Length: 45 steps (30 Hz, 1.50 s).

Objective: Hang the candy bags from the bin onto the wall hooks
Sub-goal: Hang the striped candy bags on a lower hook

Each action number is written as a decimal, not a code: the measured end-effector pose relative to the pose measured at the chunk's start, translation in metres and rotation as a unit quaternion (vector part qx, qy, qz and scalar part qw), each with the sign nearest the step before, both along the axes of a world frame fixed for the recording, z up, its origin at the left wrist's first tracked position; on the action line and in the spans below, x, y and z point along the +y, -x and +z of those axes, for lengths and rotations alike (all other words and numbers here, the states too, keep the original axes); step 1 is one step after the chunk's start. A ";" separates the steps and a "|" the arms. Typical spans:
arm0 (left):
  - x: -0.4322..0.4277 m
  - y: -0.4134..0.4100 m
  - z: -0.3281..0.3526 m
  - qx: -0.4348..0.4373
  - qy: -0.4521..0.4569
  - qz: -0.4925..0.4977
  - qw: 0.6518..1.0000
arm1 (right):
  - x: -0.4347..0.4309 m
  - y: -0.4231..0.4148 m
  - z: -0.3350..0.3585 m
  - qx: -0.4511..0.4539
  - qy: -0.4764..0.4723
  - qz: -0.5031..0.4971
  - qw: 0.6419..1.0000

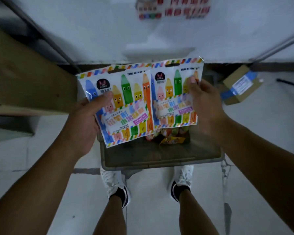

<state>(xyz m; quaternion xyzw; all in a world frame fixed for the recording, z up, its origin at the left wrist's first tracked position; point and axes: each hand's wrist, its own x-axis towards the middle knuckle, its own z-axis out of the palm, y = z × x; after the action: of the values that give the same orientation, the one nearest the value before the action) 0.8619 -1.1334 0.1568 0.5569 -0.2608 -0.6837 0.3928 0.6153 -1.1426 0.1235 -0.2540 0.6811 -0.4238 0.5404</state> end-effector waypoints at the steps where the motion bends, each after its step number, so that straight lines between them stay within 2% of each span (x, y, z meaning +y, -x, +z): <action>1: -0.005 -0.001 0.020 0.003 0.019 -0.003 1.000 | -0.004 -0.002 0.019 0.002 0.016 0.003 1.000; 6: -0.026 -0.011 0.122 0.010 0.105 -0.025 0.994 | -0.022 -0.013 0.123 0.012 0.106 0.030 0.994; 13: -0.034 -0.032 0.264 0.012 0.225 0.009 0.974 | -0.038 -0.025 0.273 -0.018 0.207 0.063 0.976; 20: -0.020 -0.054 0.388 -0.024 0.288 0.073 0.955 | -0.034 -0.048 0.404 -0.016 0.280 0.083 0.956; 31: 0.003 -0.061 0.556 -0.023 0.384 0.150 0.911 | -0.002 -0.059 0.591 -0.020 0.381 0.037 0.924; 38: 0.009 -0.054 0.635 -0.022 0.412 0.203 0.888 | 0.018 -0.061 0.675 0.007 0.413 0.023 0.910; 45: 0.008 -0.046 0.662 -0.023 0.399 0.216 0.891 | 0.025 -0.060 0.705 -0.007 0.392 0.012 0.920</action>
<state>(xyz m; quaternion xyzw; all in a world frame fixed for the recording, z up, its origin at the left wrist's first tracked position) 0.9081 -1.1251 0.8193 0.4112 -0.3943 -0.4075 0.7137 0.6749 -1.1172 0.8288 -0.4505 0.4537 -0.6519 0.4078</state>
